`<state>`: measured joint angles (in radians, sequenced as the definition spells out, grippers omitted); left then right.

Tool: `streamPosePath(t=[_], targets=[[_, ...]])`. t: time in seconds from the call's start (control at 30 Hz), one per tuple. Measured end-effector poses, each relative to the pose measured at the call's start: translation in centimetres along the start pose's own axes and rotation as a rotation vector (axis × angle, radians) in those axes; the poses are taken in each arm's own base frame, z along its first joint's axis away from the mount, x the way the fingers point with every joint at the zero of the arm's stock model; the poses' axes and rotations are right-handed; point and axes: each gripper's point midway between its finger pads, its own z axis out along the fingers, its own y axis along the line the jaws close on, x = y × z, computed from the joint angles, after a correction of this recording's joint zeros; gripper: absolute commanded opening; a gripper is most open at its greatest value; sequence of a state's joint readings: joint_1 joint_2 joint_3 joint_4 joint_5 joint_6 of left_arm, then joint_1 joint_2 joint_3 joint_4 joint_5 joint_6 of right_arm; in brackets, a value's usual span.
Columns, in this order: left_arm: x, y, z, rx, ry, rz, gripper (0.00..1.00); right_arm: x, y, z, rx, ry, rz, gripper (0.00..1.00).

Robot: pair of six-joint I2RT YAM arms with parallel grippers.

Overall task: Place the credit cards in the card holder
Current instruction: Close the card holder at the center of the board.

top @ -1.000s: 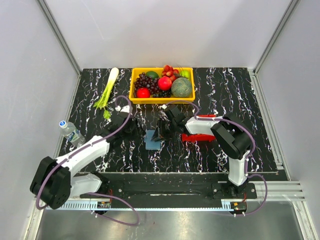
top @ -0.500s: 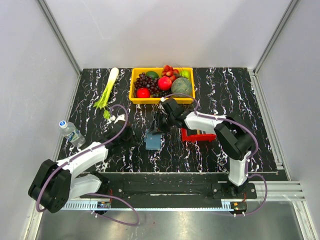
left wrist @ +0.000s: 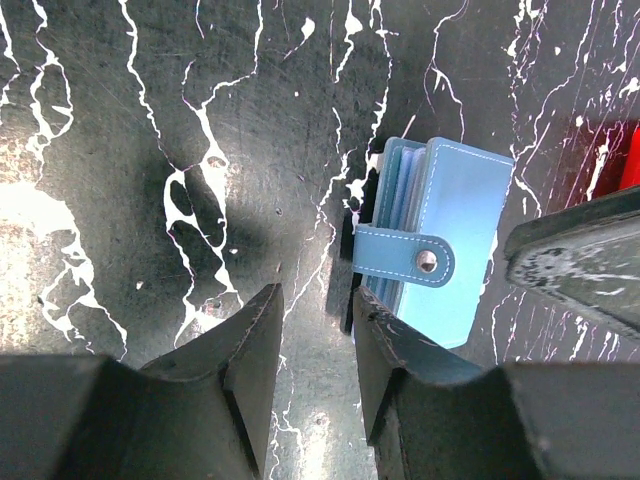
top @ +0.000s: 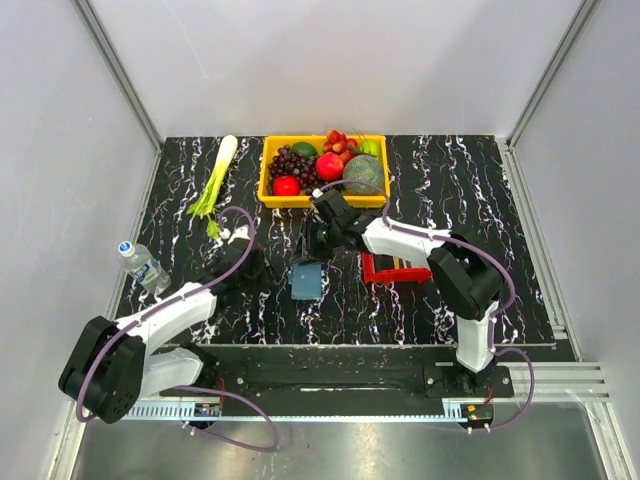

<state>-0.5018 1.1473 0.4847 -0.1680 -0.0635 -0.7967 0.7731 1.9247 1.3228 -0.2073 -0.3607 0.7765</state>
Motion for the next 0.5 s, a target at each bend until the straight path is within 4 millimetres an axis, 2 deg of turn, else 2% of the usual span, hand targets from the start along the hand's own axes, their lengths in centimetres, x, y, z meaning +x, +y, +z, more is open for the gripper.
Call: streamPosePath(t=[0.13, 0.37, 0.5], targets=[[-0.1, -0.1, 0.0, 0.006, -0.001, -0.001, 0.37, 0.7, -0.2, 0.8, 0.019, 0.024, -0.004, 0.37], [0.0, -0.2, 0.0, 0.016, 0.009, -0.001, 0.37, 2.0, -2.0, 1.7, 0.088, 0.066, 0.008, 0.36], [0.2, -0.3, 0.1, 0.020, 0.018, 0.000, 0.37, 2.0, -2.2, 2.0, 0.094, 0.070, 0.004, 0.30]])
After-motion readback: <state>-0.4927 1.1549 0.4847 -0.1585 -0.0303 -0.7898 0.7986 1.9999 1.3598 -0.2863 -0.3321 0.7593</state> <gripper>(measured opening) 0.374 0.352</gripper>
